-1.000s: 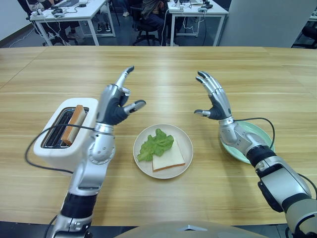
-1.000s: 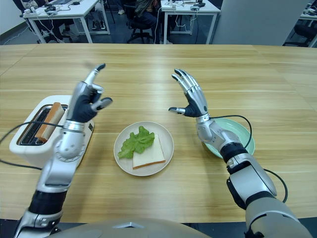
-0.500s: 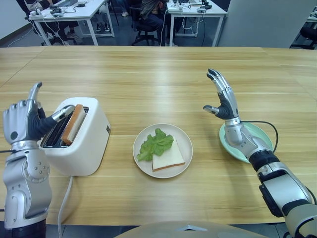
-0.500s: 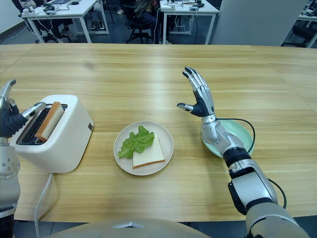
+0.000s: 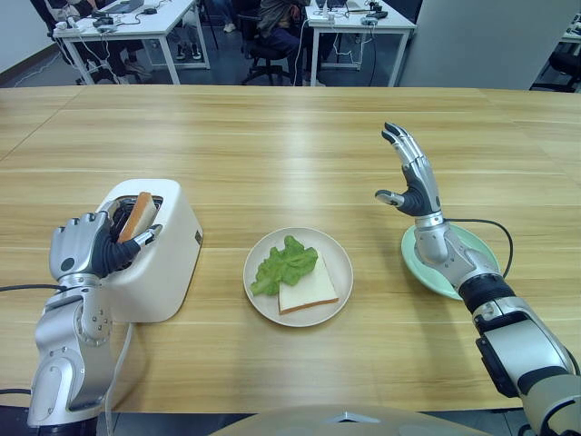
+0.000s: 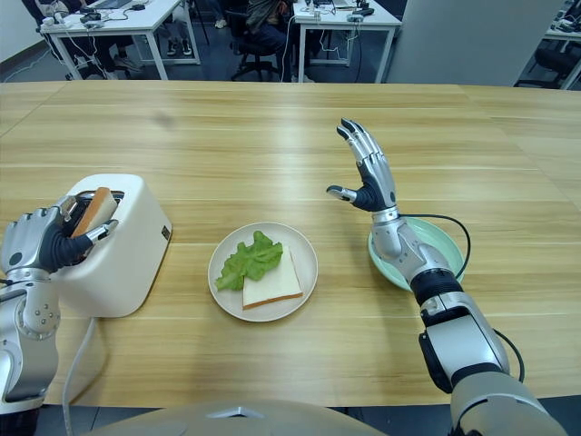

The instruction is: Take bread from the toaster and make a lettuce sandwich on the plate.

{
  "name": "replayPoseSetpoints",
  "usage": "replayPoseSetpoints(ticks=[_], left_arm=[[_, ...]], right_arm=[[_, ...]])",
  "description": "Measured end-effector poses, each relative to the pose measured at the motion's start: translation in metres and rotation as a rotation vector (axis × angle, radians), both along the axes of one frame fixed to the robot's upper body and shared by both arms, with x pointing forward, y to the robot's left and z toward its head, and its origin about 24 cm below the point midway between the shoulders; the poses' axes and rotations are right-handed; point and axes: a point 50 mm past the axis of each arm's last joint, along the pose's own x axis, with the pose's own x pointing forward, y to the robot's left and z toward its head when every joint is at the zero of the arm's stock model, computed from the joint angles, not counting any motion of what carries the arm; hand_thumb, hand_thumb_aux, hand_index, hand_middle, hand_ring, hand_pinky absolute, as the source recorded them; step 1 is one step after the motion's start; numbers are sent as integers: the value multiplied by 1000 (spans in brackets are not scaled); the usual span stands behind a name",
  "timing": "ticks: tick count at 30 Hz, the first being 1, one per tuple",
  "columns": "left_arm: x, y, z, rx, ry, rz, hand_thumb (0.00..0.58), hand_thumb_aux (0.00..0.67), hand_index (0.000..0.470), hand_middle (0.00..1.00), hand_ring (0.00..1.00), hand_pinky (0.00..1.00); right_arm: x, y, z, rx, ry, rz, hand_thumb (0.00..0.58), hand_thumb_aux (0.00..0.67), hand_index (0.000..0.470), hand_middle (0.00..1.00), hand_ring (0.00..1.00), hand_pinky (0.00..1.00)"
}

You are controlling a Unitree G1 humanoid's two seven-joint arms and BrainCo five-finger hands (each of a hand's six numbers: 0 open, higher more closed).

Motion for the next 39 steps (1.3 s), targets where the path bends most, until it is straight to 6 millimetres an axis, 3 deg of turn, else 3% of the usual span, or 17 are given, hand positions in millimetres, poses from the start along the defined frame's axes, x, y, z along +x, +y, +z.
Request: replayPoseSetpoints(ticks=[3, 16, 19, 20, 22, 23, 29, 35, 39], left_arm=[[2, -2, 1, -5, 9, -11, 580, 670, 460, 675, 675, 675], [5, -3, 6, -15, -25, -18, 580, 670, 460, 725, 725, 725], [8, -9, 25, -21, -112, -52, 580, 670, 460, 749, 749, 749], [8, -11, 32, -24, -144, -64, 580, 670, 460, 792, 792, 792], [8, -15, 49, -26, -214, -92, 580, 670, 460, 969, 969, 969], [8, -17, 61, -24, -264, -117, 580, 670, 460, 1000, 1000, 1000], [3, -28, 127, 56, -533, -222, 580, 670, 460, 1000, 1000, 1000], [5, -39, 153, 41, -650, -299, 580, 670, 460, 1000, 1000, 1000], [21, -62, 144, -46, -596, -460, 580, 670, 460, 1000, 1000, 1000]], right_arm=[[0, 1, 0, 0, 0, 1, 0, 0, 0, 0, 0, 0], [0, 3, -2, -15, 5, 4, 0, 0, 0, 0, 0, 0], [0, 3, -3, -17, 9, 1, 0, 0, 0, 0, 0, 0], [0, 3, -4, -18, 10, 0, 0, 0, 0, 0, 0, 0], [0, 3, -4, -18, 12, -1, 0, 0, 0, 0, 0, 0], [0, 3, -4, -18, 13, -2, 0, 0, 0, 0, 0, 0], [1, 3, -8, -18, 28, -15, 0, 0, 0, 0, 0, 0], [1, 4, -11, -13, 35, -21, 0, 0, 0, 0, 0, 0], [2, 3, -10, -11, 30, -26, 0, 0, 0, 0, 0, 0]])
